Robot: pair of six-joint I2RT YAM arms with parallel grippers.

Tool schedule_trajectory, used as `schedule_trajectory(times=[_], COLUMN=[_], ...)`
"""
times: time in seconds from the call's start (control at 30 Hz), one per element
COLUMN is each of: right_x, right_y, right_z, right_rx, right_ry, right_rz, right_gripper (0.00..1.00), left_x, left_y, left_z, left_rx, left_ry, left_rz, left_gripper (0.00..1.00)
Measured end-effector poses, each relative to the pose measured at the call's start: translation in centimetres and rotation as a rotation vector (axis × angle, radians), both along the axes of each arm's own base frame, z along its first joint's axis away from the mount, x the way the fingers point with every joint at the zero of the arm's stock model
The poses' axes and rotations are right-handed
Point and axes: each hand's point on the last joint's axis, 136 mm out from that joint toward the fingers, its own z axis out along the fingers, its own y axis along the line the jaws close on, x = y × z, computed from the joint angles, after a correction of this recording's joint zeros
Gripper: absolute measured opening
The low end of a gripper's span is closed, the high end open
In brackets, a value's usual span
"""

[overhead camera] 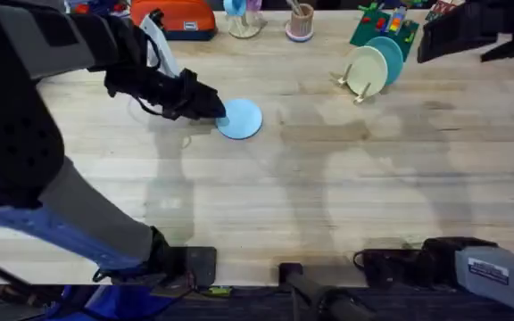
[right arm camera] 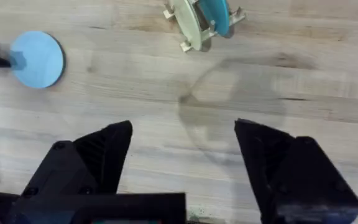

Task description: Pick up the plates from the table one by one and place each into a slot on the dish rack.

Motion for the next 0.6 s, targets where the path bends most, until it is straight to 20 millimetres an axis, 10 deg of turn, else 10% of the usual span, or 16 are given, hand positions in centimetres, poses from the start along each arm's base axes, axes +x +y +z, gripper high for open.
schedule_trajectory(times=[0.6], right_x=[0.0], right_y=[0.0], right_z=[0.0], right_rx=[0.000], right_ry=[0.000], right_rz=[0.000], right_gripper=[0.994], left_x=[0.0], left_y=[-0.8], left_z=[-3.9], left_rx=[-0.146], left_ry=[0.142], left_rz=[0.022], left_gripper=[0.042])
